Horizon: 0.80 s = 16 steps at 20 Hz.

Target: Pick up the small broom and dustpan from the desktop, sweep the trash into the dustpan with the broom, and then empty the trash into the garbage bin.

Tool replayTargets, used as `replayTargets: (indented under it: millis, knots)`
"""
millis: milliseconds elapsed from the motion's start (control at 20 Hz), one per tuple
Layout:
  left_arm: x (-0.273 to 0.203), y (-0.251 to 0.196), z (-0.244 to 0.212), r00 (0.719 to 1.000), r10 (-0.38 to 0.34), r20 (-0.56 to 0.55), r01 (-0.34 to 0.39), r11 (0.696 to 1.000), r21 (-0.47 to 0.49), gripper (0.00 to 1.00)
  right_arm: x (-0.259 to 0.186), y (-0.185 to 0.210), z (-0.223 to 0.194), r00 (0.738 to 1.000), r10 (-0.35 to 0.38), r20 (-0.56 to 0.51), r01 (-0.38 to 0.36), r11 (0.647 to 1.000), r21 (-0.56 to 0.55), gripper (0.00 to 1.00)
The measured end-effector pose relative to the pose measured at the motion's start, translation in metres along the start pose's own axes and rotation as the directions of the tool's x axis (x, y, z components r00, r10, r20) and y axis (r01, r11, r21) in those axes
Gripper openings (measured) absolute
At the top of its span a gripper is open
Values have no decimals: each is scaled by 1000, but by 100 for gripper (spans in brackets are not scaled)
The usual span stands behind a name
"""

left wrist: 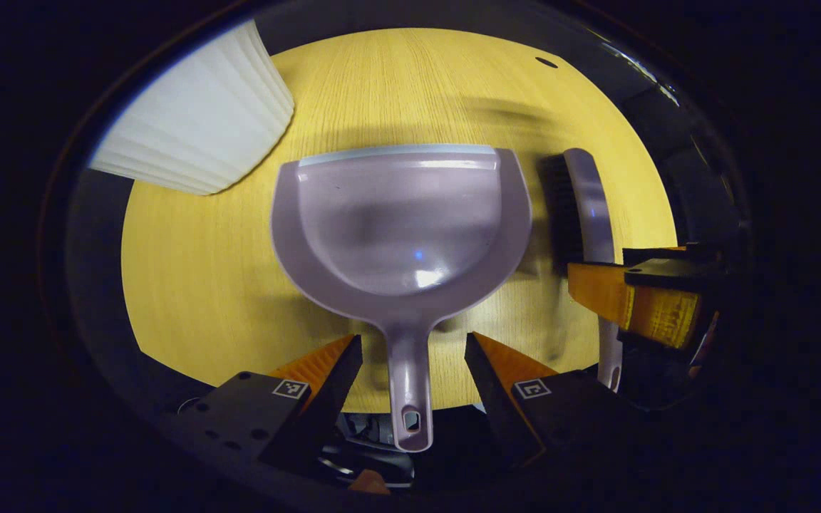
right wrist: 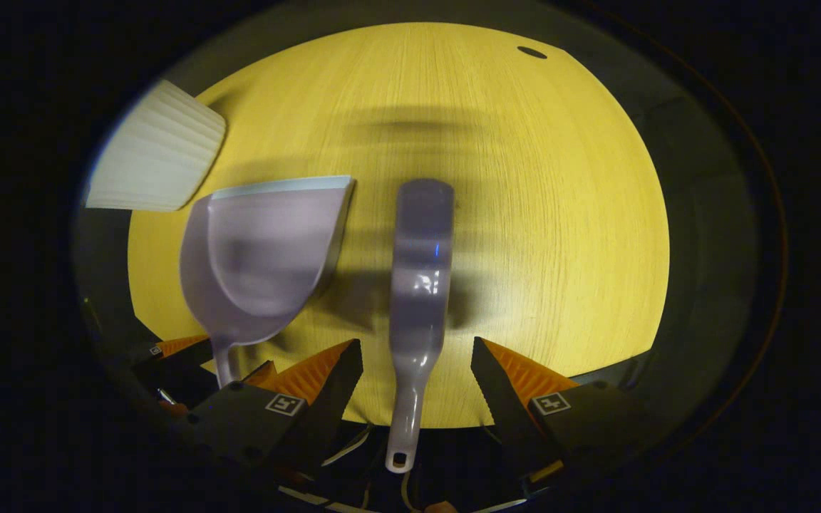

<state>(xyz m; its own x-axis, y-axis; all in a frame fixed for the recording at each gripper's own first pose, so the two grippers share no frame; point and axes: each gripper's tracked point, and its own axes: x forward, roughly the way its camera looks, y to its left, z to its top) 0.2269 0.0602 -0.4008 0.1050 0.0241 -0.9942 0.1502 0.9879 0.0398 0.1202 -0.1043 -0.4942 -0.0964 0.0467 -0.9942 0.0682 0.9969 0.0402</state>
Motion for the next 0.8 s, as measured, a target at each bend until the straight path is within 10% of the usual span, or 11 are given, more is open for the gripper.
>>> replayTargets:
  millis: [200,400,600,800]
  knots:
    - [-69,1,-4,961,18,277,-35,998,56,87,-85,6,4,954,83,288,-71,996,-55,99]
    - [-154,-1,-7,832,10,555,-37,999,36,87,-164,2,3,820,80,567,-74,997,-35,98]
    - [-252,5,-6,605,7,796,-19,1000,6,86,-269,9,10,589,61,806,-28,998,-56,91]
    - [-336,13,-7,349,28,937,-73,997,-3,86,-322,4,1,291,41,956,21,999,-49,97]
